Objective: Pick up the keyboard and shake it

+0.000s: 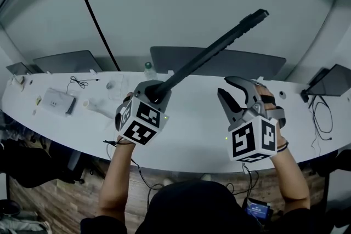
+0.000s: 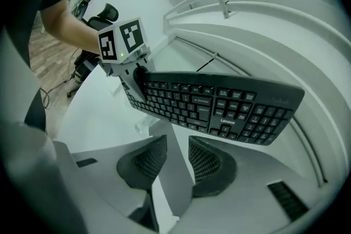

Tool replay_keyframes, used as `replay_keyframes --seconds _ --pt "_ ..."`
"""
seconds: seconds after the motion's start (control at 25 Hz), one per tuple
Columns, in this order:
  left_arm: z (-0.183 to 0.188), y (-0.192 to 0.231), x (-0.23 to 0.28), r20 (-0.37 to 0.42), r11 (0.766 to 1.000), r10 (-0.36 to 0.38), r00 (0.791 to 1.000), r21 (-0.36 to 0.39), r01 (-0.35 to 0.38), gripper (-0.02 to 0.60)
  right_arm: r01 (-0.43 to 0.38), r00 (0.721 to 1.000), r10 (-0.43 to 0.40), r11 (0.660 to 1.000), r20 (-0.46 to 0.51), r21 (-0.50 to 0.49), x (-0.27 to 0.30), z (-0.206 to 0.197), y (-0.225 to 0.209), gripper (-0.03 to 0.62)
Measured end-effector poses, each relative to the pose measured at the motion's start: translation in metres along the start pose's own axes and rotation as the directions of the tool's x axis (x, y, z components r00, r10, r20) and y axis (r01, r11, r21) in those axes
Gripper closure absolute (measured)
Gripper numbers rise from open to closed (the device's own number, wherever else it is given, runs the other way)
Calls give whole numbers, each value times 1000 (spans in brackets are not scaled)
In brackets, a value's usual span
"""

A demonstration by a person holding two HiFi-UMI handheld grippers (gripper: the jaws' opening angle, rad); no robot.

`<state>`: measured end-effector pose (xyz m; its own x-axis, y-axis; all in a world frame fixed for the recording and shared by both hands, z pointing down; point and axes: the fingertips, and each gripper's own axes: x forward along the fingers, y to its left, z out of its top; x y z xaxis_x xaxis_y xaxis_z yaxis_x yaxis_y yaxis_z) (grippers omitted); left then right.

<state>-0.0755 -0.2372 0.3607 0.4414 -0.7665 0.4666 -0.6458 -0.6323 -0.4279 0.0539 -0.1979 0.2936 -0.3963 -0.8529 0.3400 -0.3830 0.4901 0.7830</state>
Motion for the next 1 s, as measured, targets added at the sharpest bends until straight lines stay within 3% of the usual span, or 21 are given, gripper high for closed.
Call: replay_keyframes --seconds 0.28,0.44,0.56,0.72,1.0 --pt "12 -17 -14 99 989 -61 993 -130 74 494 -8 1000 7 995 11 101 0 -8 -2 482" --pt "24 -29 -23 201 964 -125 972 -208 167 495 -87 994 69 967 83 240 -4 -9 2 484" --pt "34 -37 -30 272 939 -164 948 -252 235 497 -162 981 113 927 158 339 -9 -7 6 484" --pt "38 -43 -36 322 914 -190 927 -286 287 497 -273 947 155 849 282 452 -17 2 8 484" --pt "53 -74 -49 412 865 -245 878 -317 390 497 -426 870 175 736 460 526 -45 0 7 482"
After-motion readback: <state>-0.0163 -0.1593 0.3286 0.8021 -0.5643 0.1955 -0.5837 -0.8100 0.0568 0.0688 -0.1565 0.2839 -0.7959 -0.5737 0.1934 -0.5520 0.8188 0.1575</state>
